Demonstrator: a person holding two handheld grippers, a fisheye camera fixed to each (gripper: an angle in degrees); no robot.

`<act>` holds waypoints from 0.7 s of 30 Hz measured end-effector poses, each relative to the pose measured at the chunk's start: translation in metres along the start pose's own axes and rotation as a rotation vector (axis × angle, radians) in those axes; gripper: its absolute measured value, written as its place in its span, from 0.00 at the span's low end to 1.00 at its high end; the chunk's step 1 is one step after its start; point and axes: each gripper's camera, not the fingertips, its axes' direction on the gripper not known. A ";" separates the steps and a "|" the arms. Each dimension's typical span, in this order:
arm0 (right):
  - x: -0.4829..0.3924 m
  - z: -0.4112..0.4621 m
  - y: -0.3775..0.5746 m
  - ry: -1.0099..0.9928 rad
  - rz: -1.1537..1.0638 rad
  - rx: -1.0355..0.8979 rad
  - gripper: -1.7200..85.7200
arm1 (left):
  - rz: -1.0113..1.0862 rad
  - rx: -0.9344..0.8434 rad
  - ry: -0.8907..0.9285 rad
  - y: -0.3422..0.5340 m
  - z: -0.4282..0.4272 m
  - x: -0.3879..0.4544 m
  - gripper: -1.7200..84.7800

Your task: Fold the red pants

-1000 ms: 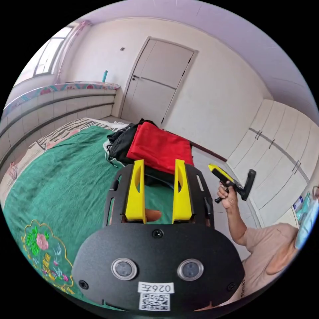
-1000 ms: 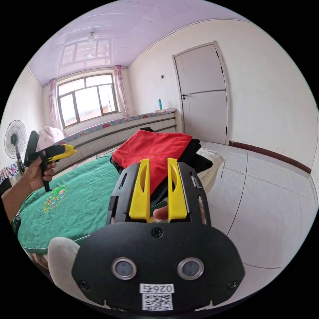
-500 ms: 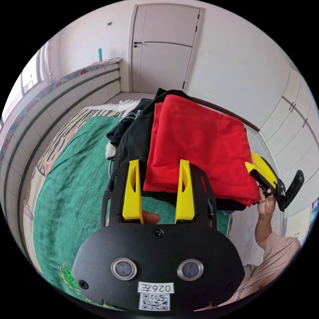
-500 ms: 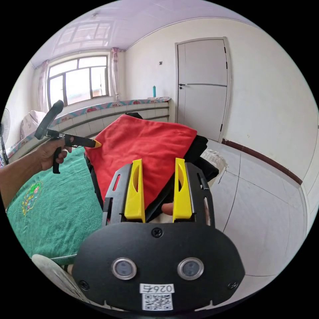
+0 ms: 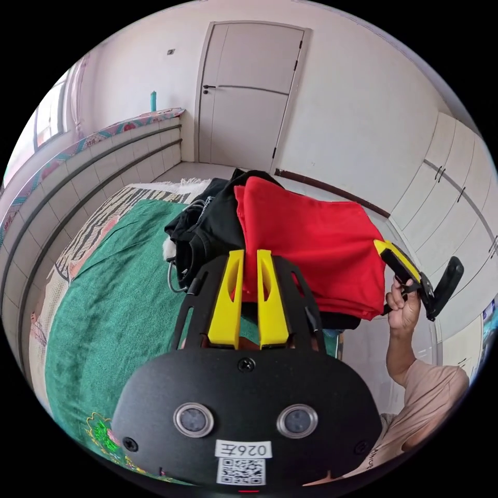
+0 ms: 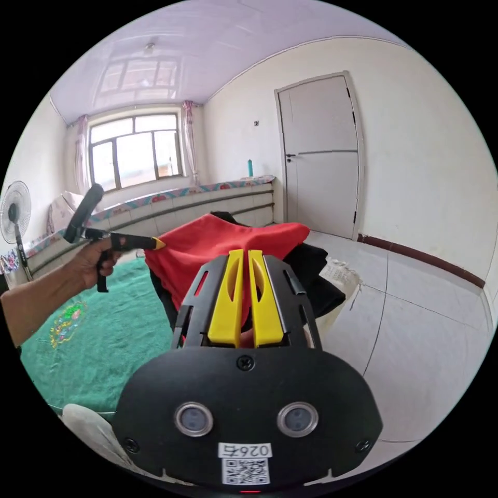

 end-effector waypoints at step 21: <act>-0.401 -0.115 -0.109 -0.960 -0.342 0.139 0.00 | -0.235 0.571 0.035 0.433 -0.449 0.016 0.01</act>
